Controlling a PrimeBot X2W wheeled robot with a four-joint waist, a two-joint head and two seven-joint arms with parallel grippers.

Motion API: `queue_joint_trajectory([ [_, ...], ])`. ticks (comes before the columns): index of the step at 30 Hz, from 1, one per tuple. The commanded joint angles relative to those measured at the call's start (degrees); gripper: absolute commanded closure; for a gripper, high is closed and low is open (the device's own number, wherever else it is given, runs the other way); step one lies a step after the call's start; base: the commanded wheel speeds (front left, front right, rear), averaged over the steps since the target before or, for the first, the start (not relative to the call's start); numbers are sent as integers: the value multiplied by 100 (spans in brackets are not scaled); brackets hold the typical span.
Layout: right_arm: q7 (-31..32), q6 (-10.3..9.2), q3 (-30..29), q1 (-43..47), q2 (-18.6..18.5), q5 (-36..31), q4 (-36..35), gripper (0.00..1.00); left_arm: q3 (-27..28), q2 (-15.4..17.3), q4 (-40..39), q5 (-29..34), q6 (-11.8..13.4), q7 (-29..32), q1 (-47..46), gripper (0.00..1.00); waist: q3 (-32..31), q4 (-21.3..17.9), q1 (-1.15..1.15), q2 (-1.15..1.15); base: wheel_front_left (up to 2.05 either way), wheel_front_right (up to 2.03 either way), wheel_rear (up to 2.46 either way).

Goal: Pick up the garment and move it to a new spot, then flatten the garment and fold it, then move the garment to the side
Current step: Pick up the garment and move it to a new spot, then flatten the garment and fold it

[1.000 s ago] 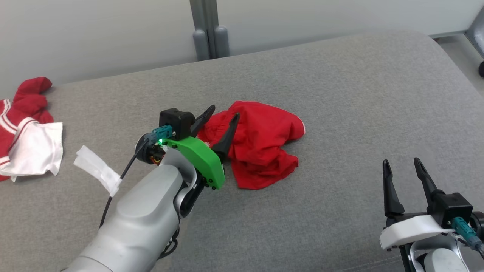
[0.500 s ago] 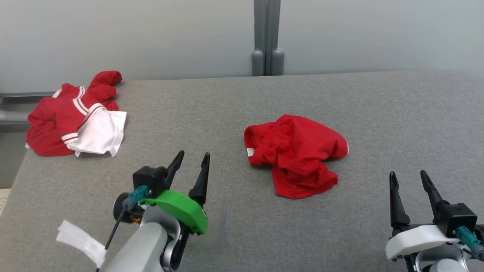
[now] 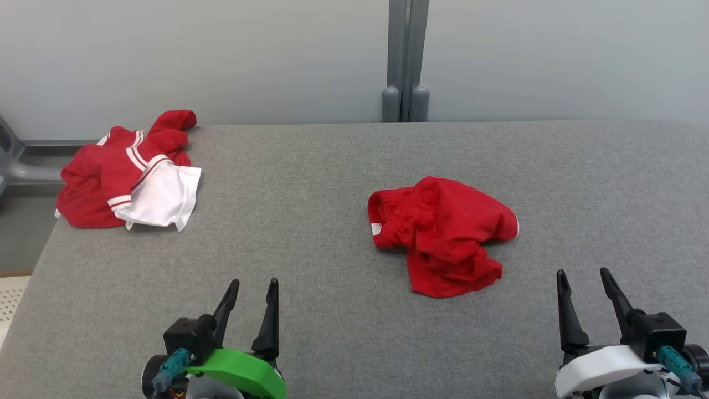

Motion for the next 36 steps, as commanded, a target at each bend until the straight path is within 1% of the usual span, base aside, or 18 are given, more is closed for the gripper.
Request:
queue_joint_trajectory([
  [1,-18,-8,20,70,-16,30,5,0,64,-36,-10,107,-47,-1,110,0,0,-12,0,0,0,0,0],
  [8,-18,-8,68,51,-16,52,53,0,293,-160,27,351,-214,-1,175,0,22,-40,0,0,0,0,0],
  [15,-18,-8,77,5,-16,62,74,0,468,-249,59,476,-324,-2,176,0,59,-49,0,0,0,0,0],
  [20,-18,-8,60,-22,-16,46,71,0,500,-272,111,529,-372,-1,143,0,99,-74,0,0,0,0,0],
  [23,-18,-8,97,-76,-16,28,56,0,408,-283,218,633,-437,-2,-51,0,171,-152,0,0,0,0,0],
  [28,-18,-8,251,-169,-17,17,45,0,188,-283,512,826,-539,-2,-507,0,402,-486,0,0,0,0,0],
  [32,-18,-8,357,-309,-17,1,14,0,15,-287,786,866,-616,-1,-1087,0,723,-909,0,0,0,0,0],
  [36,-18,-8,406,-437,-16,2,3,0,-162,-288,1282,821,-663,140,-1709,0,997,-1315,0,0,0,0,0],
])
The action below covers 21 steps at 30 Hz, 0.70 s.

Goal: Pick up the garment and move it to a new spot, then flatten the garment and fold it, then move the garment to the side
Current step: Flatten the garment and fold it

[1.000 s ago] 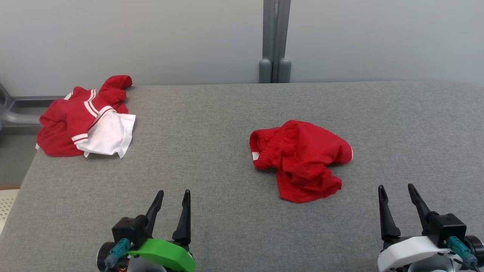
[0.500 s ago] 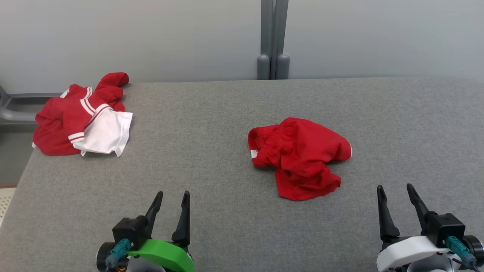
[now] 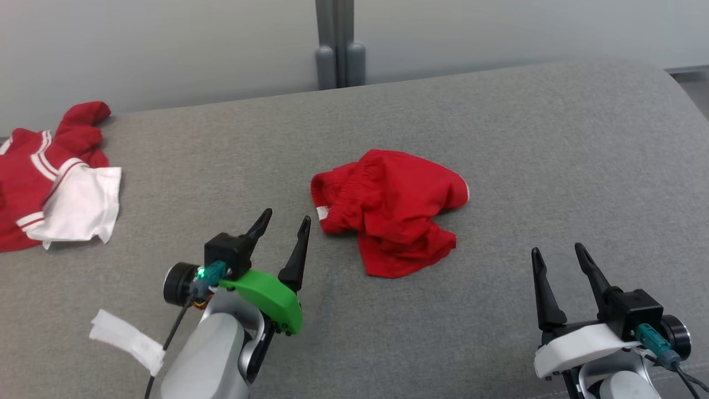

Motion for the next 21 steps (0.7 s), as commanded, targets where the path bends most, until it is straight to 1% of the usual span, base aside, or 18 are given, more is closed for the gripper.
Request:
queue_joint_trajectory([
  [1,-18,-8,11,-100,-15,26,-17,0,-42,17,226,-90,-25,139,-216,0,478,-581,0,0,0,0,0],
  [4,-18,-8,41,-162,-15,93,-14,0,-188,37,741,-204,-55,521,-585,0,618,-837,0,0,0,0,0],
  [7,-18,-8,41,-207,-14,125,-15,0,-383,86,1119,-385,-72,813,-803,0,718,-993,0,0,0,0,0],
  [11,-18,-8,60,-241,-14,169,-14,0,-661,212,1391,-622,-61,761,-1010,0,789,-1117,0,0,0,0,0],
  [16,-18,-8,68,-237,-13,195,-3,0,-849,279,1722,-879,-62,605,-1214,0,797,-1153,0,0,0,0,0],
  [17,-18,-8,63,-226,-14,191,0,0,-918,271,1778,-925,-62,553,-1258,14,782,-1141,0,0,0,0,0],
  [18,-18,-8,57,-213,-15,185,0,0,-975,260,1793,-964,-62,499,-1280,57,768,-1126,0,0,0,0,0],
  [19,-18,-8,58,-193,-14,175,1,0,-1060,256,1803,-1008,-63,404,-1301,90,744,-1101,0,0,0,0,0],
  [20,-18,-8,56,-172,-13,166,4,0,-1111,263,1806,-1044,-63,334,-1310,100,718,-1074,0,0,0,0,0],
  [21,-18,-8,53,-142,-15,154,11,0,-1177,269,1809,-1087,-63,244,-1308,100,681,-1035,0,0,0,0,0],
])
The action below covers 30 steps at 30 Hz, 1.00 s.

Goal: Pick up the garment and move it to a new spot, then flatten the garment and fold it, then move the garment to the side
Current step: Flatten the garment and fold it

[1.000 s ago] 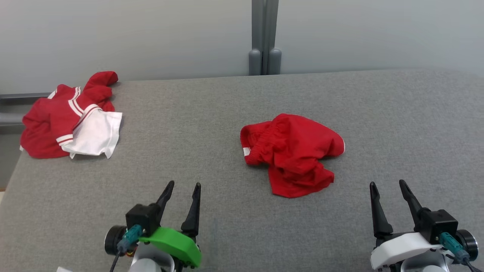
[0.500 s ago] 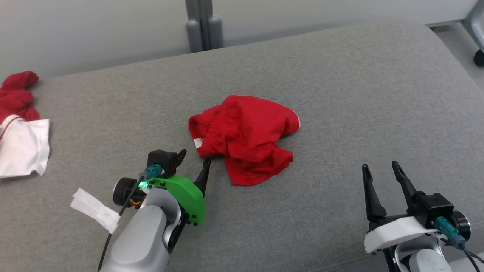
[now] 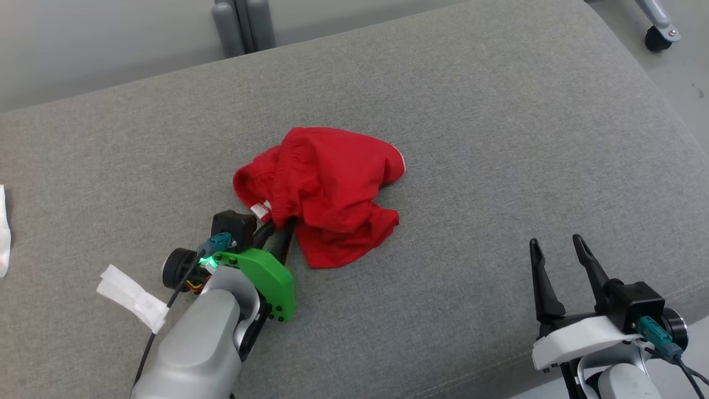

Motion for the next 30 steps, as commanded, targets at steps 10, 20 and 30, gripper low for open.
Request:
queue_joint_trajectory([
  [10,-18,-8,-82,305,-13,-78,43,0,-310,96,-653,-123,-5,-392,359,100,-596,702,0,0,0,0,0],
  [20,-18,-8,-68,545,-13,-11,100,0,-452,264,-2862,-166,500,195,1150,100,-1071,1107,0,0,0,0,0],
  [30,-18,-8,-83,422,-13,-33,67,0,-154,428,-4989,-435,1473,1205,1691,100,-893,893,0,0,0,0,0],
])
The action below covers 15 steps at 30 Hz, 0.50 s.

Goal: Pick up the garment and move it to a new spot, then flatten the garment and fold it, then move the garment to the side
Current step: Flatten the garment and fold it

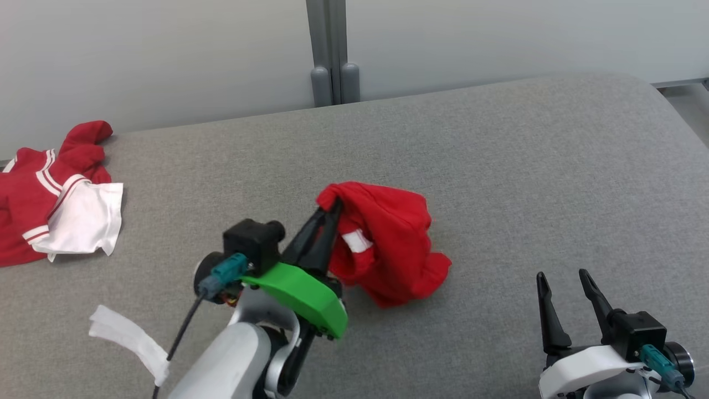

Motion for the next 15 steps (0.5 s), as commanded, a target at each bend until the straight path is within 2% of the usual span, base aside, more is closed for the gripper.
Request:
queue_joint_trajectory([
  [1,-18,-8,13,-108,-12,-17,-19,0,121,39,95,-103,65,7,66,100,168,-139,0,0,0,0,0],
  [4,-18,-8,46,-187,-13,5,-26,0,382,53,543,-241,151,-14,-90,100,363,-244,0,0,0,0,0],
  [8,-18,-8,114,-348,-13,31,-33,0,727,128,1566,-420,186,-91,-390,100,654,-408,0,0,0,0,0],
  [15,-18,-8,156,-583,-13,51,-49,0,1158,195,3288,-628,4,-490,-1033,100,1084,-640,0,0,0,0,0],
])
